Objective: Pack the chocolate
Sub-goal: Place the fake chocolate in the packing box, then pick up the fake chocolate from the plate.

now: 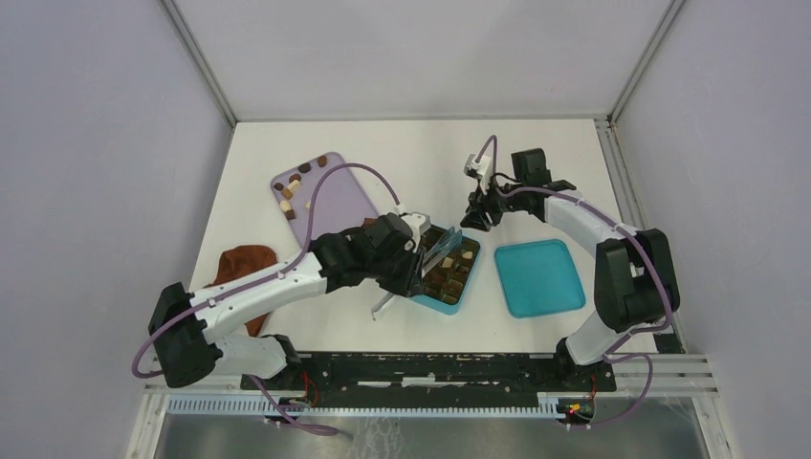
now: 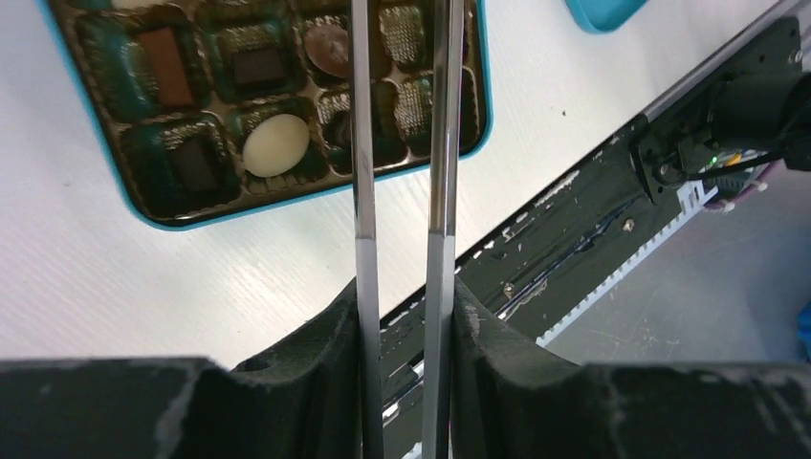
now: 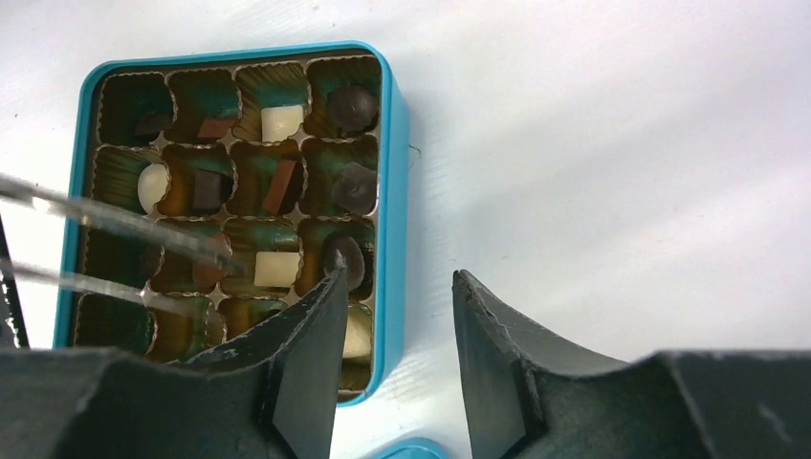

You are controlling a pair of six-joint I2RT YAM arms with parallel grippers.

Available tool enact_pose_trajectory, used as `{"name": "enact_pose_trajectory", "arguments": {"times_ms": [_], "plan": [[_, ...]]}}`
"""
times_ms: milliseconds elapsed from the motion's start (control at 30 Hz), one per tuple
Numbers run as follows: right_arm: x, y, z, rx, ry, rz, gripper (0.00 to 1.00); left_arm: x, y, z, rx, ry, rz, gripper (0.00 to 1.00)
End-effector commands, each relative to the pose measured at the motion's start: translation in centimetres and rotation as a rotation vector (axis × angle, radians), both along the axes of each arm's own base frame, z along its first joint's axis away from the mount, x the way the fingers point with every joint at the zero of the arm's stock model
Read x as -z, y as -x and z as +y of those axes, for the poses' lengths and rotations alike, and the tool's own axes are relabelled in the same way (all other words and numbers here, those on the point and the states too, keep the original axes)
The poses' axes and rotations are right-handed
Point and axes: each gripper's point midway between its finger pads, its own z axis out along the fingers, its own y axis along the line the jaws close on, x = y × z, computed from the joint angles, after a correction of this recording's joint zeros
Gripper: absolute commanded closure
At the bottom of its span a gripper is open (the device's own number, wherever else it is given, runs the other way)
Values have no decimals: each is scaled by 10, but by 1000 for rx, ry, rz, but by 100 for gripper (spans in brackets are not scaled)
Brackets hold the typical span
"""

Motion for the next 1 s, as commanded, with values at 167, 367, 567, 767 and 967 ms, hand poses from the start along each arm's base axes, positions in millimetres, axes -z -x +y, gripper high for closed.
{"name": "enact_pose_trajectory", "arguments": {"times_ms": [167,367,567,767,967], "plan": [[-58,-3,-3,-42,-55,-166,48,-33,-60,81,-328,9,-57,63],[-63,3,0,-70,-80,-165,48,-23,-73,163,-516,-159,-9,62],[-63,8,3,-93,-95,-147,48,-6,-93,217,-642,-263,17,62],[-65,10,4,-101,-105,-146,48,-15,-132,234,-684,-269,-20,61],[-61,11,6,-111,-107,-132,48,-15,-154,254,-676,-369,-6,58]]}}
